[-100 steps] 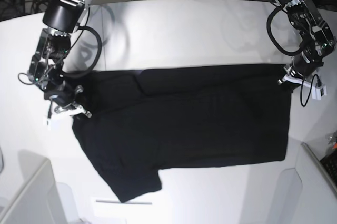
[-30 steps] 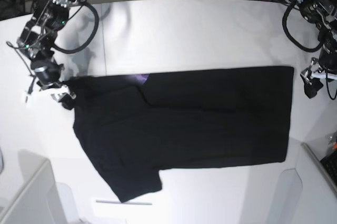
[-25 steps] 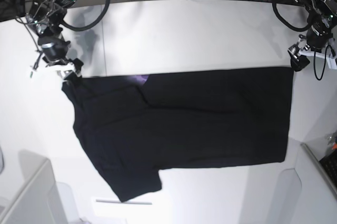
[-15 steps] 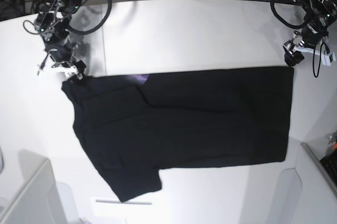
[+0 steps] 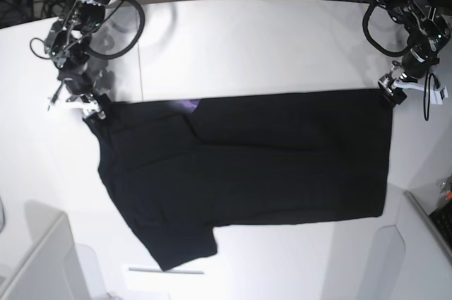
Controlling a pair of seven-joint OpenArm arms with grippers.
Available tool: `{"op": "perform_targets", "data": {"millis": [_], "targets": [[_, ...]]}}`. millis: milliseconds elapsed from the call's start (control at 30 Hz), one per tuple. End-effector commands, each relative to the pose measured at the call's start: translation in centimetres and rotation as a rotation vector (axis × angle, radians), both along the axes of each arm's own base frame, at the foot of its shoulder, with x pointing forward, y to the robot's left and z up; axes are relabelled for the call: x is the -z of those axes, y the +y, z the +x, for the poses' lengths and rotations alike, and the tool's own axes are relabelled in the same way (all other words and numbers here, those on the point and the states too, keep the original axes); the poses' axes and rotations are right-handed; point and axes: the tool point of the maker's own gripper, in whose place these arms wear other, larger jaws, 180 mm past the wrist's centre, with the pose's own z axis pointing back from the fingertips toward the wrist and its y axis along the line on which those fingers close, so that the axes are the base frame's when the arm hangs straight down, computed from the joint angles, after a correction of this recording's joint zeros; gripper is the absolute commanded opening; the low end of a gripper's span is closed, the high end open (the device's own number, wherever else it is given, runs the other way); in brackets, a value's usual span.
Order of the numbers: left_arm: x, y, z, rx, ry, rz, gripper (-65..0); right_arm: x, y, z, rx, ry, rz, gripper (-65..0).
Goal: Fold the T-shirt properly
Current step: 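Lower the shirt and reposition both grippers along the collar edge, then pull the shirt's collar edge toward the robot with both grippers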
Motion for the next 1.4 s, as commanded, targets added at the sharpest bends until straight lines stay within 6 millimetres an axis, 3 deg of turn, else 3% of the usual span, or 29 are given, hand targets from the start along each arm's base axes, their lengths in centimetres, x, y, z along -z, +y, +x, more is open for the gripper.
{"op": "perform_targets", "data": {"millis": [0,300,367,567,633,733,767,967,1367], "targets": [[0.3,-0.4,0.0,0.026,0.028,-0.005,-7.2,0.0,-0.1,0.0,-0.008,0.012,-0.008,-32.9],[0.5,-2.1,1.9,0.064,-0.003,-0.001,-8.9,0.2,0.1,-0.3,-0.014,0.020,-0.007,-32.9],[0.6,-2.6,2.4,0.061,-0.003,0.000,-18.6,0.2,0.1,-0.2,-0.015,0.018,-0.008,-32.9],[0.9,-3.2,2.8,0.075,0.005,-0.005,-65.0,-0.2,-0.4,0.2,0.008,-0.005,-0.021,-33.8],[0.8,-3.1,2.8,0.075,0.005,-0.002,-65.0,-0.5,-0.8,0.3,0.029,-0.028,-0.041,-41.9],[0.8,-3.0,2.8,0.077,0.007,0.000,-65.0,-0.7,-1.3,0.4,0.046,-0.051,-0.059,-61.5],[0.8,-3.0,2.7,0.078,0.009,0.002,-65.0,-0.7,-1.3,0.4,0.051,-0.053,-0.056,-65.0],[1.5,-2.3,0.3,0.128,0.078,0.048,-65.0,-0.8,-1.6,-0.8,0.058,-0.047,-0.070,-65.0],[2.9,-1.2,-5.0,0.170,0.204,0.101,-65.0,-1.8,-2.7,-5.9,0.039,-0.009,-0.169,-65.0]]}}
